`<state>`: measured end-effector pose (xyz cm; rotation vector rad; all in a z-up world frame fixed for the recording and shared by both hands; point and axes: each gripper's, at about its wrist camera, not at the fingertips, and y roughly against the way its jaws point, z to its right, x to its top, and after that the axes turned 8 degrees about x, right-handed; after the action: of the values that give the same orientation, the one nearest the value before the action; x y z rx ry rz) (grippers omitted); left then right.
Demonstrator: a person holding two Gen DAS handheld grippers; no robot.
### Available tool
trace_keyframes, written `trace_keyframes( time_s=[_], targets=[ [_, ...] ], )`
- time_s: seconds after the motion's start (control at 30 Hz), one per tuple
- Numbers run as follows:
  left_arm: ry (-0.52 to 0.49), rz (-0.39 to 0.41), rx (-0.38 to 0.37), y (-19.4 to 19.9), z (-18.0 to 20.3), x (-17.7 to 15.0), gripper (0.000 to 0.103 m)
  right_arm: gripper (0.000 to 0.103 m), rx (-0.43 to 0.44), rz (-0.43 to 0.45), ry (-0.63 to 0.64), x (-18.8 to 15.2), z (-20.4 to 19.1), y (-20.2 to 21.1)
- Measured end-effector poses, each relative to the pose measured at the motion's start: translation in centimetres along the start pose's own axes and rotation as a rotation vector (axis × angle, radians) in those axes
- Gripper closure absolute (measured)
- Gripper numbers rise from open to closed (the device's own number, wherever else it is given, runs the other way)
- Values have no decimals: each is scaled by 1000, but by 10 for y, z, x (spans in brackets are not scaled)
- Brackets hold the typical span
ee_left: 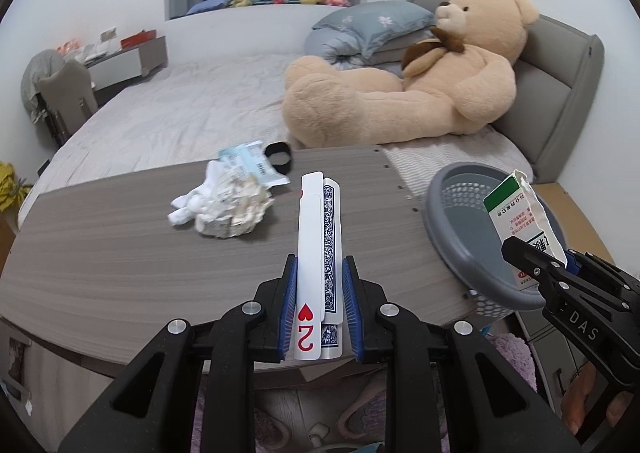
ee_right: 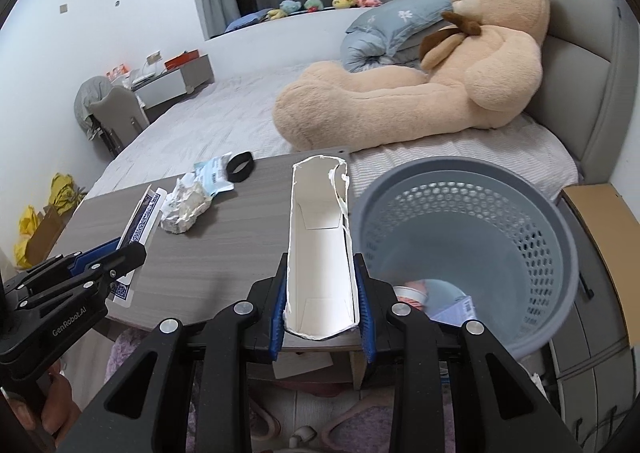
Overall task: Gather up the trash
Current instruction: 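Carry the carton and card packet over the wastebasket with both tools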
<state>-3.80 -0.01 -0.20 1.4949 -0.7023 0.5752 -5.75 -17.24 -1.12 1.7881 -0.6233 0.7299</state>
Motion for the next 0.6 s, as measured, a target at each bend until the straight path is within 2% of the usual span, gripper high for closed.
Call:
trace_keyframes(
  time_s=[0.27,0.6],
  targets=[
    [-70,-5,-52,-7,51,9,81,74,-61,32,-48,-4,46,23],
    [-172,-60,-141,-46,119,28,81,74,-114,6,-165,-4,117,10]
  ],
)
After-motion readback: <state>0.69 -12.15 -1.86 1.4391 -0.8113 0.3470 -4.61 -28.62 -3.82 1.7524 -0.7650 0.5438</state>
